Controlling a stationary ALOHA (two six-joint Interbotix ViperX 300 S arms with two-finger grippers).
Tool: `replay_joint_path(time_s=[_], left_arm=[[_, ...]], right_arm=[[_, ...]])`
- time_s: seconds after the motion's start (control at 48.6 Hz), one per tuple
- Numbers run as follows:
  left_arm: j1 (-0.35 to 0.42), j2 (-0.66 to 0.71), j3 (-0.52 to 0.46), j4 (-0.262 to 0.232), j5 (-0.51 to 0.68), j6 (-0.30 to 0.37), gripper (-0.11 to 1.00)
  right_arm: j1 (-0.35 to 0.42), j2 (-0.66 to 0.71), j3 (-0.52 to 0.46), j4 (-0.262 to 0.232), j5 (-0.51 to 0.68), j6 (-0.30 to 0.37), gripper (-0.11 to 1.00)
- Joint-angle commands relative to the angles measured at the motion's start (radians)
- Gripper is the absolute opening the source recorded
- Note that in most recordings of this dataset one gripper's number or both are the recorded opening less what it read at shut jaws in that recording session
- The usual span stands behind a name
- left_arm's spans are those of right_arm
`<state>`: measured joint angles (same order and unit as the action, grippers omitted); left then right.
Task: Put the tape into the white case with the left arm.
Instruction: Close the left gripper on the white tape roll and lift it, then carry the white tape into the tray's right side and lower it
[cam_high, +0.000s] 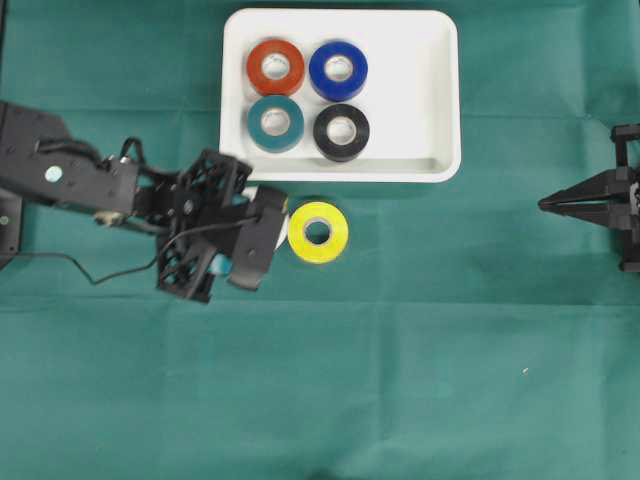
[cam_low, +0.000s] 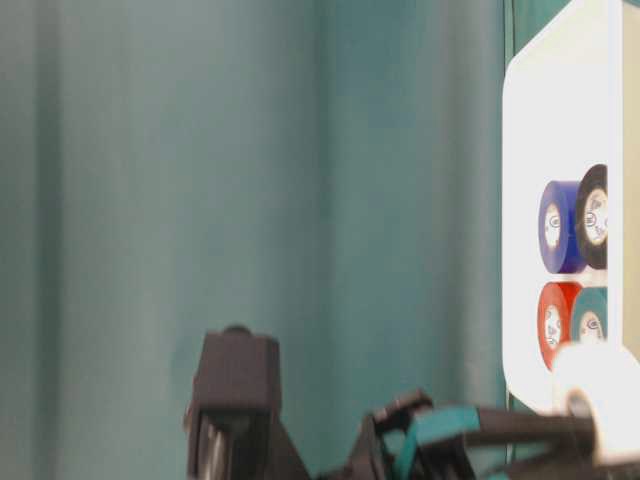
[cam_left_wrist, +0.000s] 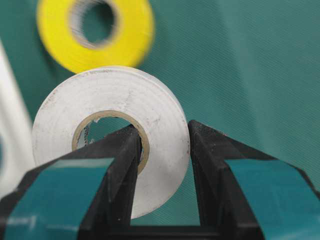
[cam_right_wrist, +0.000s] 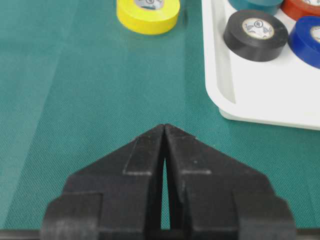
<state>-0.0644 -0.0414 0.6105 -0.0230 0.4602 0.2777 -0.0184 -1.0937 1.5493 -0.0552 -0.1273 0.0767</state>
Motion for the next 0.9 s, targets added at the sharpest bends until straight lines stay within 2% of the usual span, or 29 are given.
replay_joint_path(time_s=[0.0, 0.185, 0.35, 0.884], left_arm=[[0.038, 0.011, -0.049, 0.003, -0.021, 0.031, 0.27], [0.104, 0.083, -0.123, 0.003, -0.046, 0.127, 0.27], [0.147, 0.166, -0.224, 0.003, -0.048, 0.183, 0.27], [0.236, 0.356, -0.497, 0.005, -0.077, 0.265, 0.27]], right_arm=[[-0.002, 0.006, -0.011, 0.000, -0.012, 0.002, -0.09], [-0.002, 0.006, -0.011, 0.000, -0.012, 0.002, -0.09], [-0.002, 0.006, -0.011, 0.000, -0.012, 0.002, -0.09], [0.000, 0.006, -0.011, 0.000, -0.012, 0.002, -0.09]])
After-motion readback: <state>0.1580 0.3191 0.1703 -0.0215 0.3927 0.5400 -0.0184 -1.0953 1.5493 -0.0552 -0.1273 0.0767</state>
